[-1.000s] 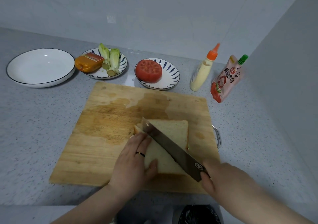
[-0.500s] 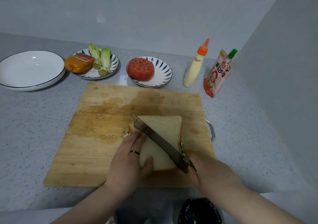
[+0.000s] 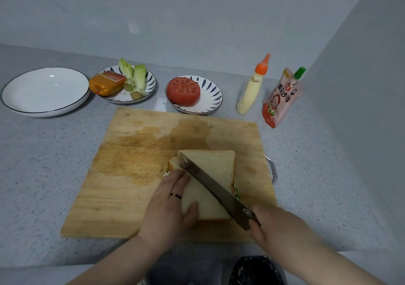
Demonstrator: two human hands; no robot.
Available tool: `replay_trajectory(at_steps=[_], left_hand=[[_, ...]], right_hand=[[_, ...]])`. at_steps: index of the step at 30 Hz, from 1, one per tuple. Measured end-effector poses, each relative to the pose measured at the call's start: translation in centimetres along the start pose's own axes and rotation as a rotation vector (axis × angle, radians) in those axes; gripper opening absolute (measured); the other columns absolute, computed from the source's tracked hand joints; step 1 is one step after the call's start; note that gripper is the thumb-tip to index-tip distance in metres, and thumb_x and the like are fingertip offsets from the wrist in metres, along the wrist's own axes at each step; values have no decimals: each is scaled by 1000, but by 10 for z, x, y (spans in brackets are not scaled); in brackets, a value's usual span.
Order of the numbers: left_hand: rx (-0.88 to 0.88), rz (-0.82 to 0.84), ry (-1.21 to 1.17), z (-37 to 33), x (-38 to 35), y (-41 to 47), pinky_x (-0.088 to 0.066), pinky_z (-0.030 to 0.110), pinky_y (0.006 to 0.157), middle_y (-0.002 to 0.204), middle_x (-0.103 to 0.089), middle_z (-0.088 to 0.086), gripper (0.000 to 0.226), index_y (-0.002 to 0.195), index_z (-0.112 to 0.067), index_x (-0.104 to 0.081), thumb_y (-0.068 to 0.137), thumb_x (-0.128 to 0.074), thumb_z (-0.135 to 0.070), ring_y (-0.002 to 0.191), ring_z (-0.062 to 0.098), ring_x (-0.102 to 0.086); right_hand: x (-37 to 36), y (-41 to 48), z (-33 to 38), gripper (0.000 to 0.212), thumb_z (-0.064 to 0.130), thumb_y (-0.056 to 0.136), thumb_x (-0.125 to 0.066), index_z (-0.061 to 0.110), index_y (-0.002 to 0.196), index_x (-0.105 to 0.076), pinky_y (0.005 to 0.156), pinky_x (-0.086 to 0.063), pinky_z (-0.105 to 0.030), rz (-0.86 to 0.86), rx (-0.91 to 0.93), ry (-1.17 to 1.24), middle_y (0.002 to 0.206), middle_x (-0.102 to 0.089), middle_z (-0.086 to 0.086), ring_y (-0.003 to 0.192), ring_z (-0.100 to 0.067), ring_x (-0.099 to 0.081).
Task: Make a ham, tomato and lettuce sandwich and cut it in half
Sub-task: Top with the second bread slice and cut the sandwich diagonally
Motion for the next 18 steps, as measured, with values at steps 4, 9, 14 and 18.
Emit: replay_trajectory(at_steps=[4,9,14,18], left_hand=[[-20,-7,-1,-1,0,1,-45,55,75,106,-64,23,64,102,5,-64,46,-88,-12,96,41,-63],[-22,-7,24,2,2,3,-49,54,71,106,-65,20,54,102,3,-64,54,-73,-23,96,38,-64],[-13,0,17,2,1,2,-44,48,79,107,-64,19,60,103,1,-64,51,-84,-20,97,37,-63],[-19,-12,21,2,2,2,-47,53,73,107,-65,19,58,103,2,-64,53,-78,-24,97,37,-63]], right_hand=[[-2,19,16,17,33,97,-29,27,81,-29,47,-24,-22,-69,44,68,64,-30,11,56,-9,-35],[-5,15,6,33,35,96,-29,30,65,-22,46,-18,-15,-19,33,31,64,-29,9,57,-7,-33],[-8,10,8,29,39,96,-28,30,69,-23,57,-31,-28,-3,-45,35,64,-27,8,63,-13,-35],[-6,27,23,13,35,97,-28,30,86,-33,57,-30,-26,-110,77,109,62,-30,10,64,-13,-37]])
Point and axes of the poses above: each hand's wrist, its own y-axis towards the middle knuckle, its own x-axis out of the back of the hand, z = x × y, the point moved 1 cm from there along y, towards the middle knuckle
